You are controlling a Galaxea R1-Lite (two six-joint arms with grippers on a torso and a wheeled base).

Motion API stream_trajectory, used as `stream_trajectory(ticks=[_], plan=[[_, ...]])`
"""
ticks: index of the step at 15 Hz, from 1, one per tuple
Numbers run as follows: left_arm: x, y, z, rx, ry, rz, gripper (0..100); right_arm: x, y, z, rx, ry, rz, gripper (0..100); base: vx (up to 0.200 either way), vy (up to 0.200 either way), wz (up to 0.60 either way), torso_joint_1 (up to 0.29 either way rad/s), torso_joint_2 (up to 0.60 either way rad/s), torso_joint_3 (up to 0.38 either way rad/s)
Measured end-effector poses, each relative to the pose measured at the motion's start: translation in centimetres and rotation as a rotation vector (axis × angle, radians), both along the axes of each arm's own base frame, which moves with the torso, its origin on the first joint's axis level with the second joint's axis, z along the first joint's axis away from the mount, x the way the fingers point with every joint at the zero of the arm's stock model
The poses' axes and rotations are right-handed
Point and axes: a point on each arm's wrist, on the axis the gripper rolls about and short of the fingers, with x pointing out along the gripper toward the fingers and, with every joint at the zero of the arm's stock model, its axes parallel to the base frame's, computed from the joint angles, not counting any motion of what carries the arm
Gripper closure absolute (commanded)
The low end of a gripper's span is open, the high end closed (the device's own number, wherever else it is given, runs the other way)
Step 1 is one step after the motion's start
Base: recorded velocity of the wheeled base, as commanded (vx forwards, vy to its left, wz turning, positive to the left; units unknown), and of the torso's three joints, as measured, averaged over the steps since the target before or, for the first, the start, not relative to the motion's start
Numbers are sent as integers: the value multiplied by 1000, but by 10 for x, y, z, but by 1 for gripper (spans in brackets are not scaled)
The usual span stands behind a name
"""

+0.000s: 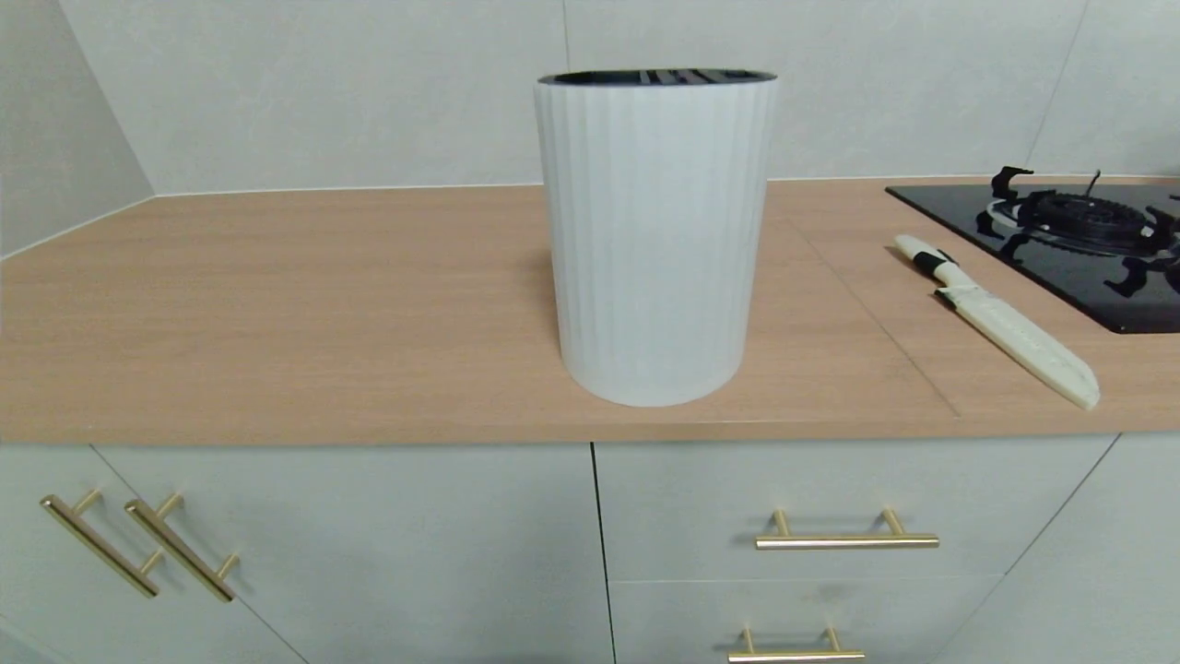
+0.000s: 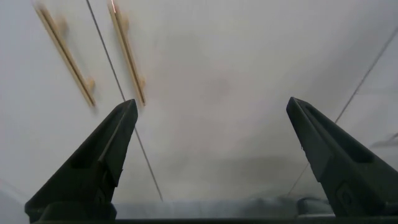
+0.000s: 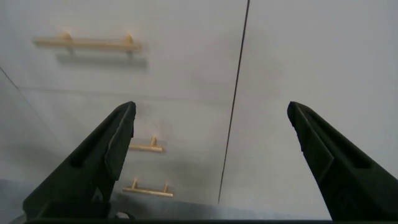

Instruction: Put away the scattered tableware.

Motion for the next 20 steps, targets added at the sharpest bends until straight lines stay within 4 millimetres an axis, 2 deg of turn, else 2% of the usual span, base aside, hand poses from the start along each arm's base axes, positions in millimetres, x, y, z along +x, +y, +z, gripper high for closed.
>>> stream_trajectory(ticks=[10,20], plan=[[0,0,0,0,0,1,0,0,0,0,0,0,0,0,0,0,0,188,-474,-284],[0,0,0,0,1,0,0,0,0,0,1,0,0,0,0,0,0,239,-523,-285]])
